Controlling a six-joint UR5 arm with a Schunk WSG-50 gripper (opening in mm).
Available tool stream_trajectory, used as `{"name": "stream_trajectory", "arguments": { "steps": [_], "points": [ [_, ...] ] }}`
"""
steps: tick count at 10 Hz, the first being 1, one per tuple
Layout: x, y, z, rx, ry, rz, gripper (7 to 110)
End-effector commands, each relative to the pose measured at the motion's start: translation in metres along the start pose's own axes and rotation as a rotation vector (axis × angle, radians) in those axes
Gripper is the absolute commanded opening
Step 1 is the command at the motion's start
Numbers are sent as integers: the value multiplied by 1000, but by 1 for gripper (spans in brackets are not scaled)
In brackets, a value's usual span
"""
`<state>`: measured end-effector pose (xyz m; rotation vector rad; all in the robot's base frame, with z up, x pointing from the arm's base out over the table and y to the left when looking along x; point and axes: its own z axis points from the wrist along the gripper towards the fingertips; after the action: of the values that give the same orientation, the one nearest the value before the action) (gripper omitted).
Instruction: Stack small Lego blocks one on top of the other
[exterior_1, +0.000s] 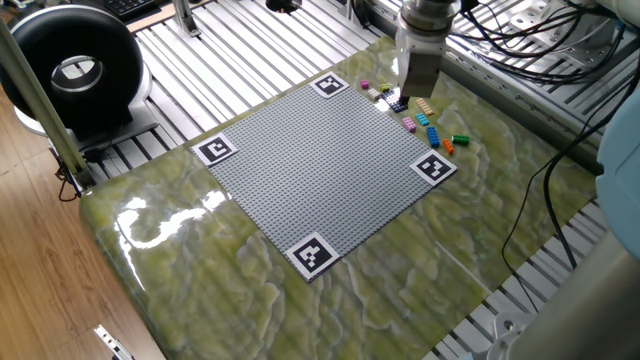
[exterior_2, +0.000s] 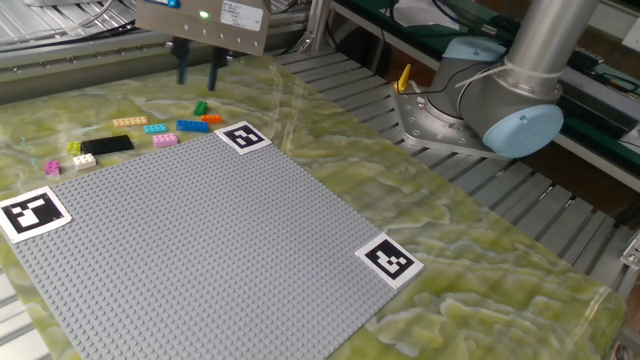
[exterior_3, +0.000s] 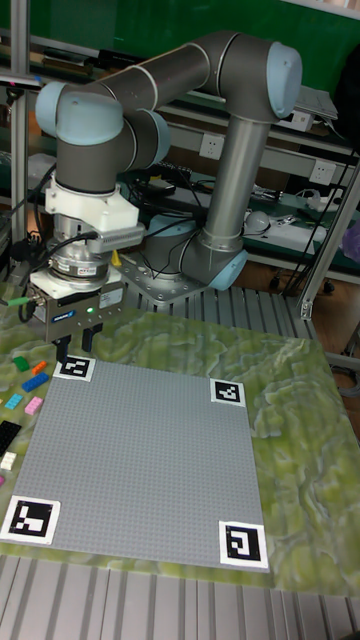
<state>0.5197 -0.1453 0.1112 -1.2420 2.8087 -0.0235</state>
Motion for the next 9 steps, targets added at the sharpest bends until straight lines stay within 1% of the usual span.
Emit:
{"name": "stream_trajectory", "arguments": {
  "steps": [1, 2, 3, 4, 5, 6, 7, 8, 9],
  "points": [
    [2, 7, 4, -39, 2, 28, 44],
    [8, 6, 15, -43, 11, 63, 44],
    [15, 2, 29, -37, 8, 91, 44],
    [17, -3, 44, -41, -17, 89, 44],
    [22, -10, 55, -40, -28, 81, 44],
    [34, -13, 63, -51, -13, 85, 44],
    [50, -21, 70, -43, 13, 79, 44],
    [58, -27, 74, -41, 9, 76, 44],
    [65, -28, 77, -52, 9, 77, 44]
  ]
}}
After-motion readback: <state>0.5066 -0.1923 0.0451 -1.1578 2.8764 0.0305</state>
